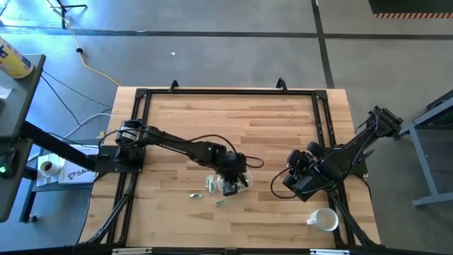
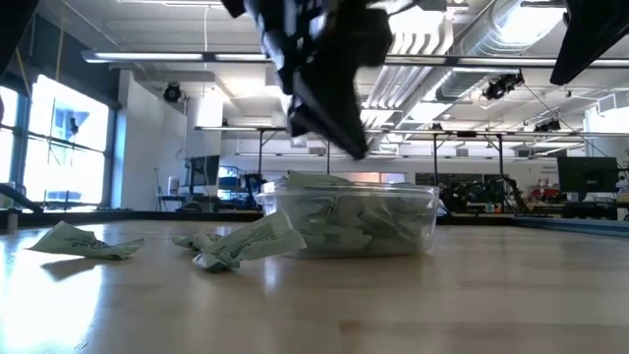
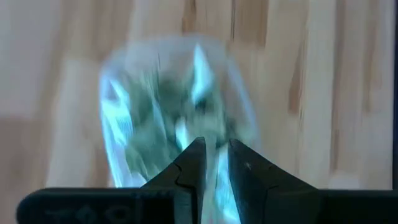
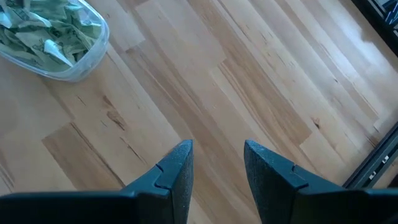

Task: Pick and place Stevia / Truvia into bins
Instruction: Adjust the transparent bin

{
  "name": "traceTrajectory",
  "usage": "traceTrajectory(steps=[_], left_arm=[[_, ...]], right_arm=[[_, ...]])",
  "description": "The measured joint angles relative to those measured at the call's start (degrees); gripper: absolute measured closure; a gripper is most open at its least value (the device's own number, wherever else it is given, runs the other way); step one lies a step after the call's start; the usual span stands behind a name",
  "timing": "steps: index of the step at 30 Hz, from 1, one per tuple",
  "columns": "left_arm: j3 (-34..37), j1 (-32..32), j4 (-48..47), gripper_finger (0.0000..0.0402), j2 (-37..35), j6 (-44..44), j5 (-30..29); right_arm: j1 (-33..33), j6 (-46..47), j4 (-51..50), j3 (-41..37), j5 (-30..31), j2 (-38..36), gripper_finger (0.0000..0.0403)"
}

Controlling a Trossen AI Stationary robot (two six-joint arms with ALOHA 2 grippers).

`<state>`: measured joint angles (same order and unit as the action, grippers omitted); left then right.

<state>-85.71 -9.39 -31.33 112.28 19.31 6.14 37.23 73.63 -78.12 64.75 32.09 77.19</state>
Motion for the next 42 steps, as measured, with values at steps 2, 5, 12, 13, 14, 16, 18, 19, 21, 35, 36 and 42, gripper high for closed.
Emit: traceTrajectory(steps=[2,5,12,13,14,16,18,19,21,35,36,42], left_arm=[[0.4,0.0,0.1,0.03,1.4,0.0,1.9],[1.0,-0.1,-0.3,0.03,3.5,-0.8,2.3],[0.7,0.0,-2.0,0.03,4.5,-1.1,2.0],[0.2,0.0,-2.4,0.03,3.9,-1.1,1.6],[-0.7,0.0,-2.3,0.03,3.2,-1.1,1.2],[-2.6,0.0,-1.5,0.03,1.3,-1.8,0.6],[-4.2,0.0,-1.4,0.03,0.1,-3.0,-0.3],[-4.9,0.0,-2.0,0.03,-0.1,-3.7,-0.9],[-6.1,0.0,-4.6,0.03,-0.4,-4.7,-2.7],[-0.1,-0.4,-20.2,0.03,-3.2,12.5,-6.7],[0.4,-0.4,-21.1,0.03,-3.8,16.5,-8.4],[3.5,-0.8,-27.6,0.03,-4.5,21.1,-5.6]], right_arm=[[0.0,0.0,-0.2,0.0,-0.5,0.0,0.0269],[0.0,-0.1,-0.5,0.0,-0.7,0.0,0.0269],[0.1,0.1,-0.5,0.0,-1.5,0.0,0.0269],[0.1,0.1,-0.4,0.0,-1.6,0.0,0.0269],[0.1,0.1,-0.4,0.0,-1.7,0.0,0.0269],[0.1,0.1,-0.4,0.0,-1.2,0.0,0.0269],[0.1,0.0,-0.4,0.0,-0.5,0.0,0.0269],[0.1,-0.1,-0.4,0.0,-0.1,0.0,0.0269],[0.0,-0.1,-0.4,0.0,0.4,0.0,0.0269],[-0.1,-0.5,-0.4,0.0,0.7,0.0,0.0269],[-0.1,-0.5,-0.4,0.0,0.7,0.0,0.0269],[-0.1,-1.9,-0.5,0.0,2.2,0.0,0.0269]])
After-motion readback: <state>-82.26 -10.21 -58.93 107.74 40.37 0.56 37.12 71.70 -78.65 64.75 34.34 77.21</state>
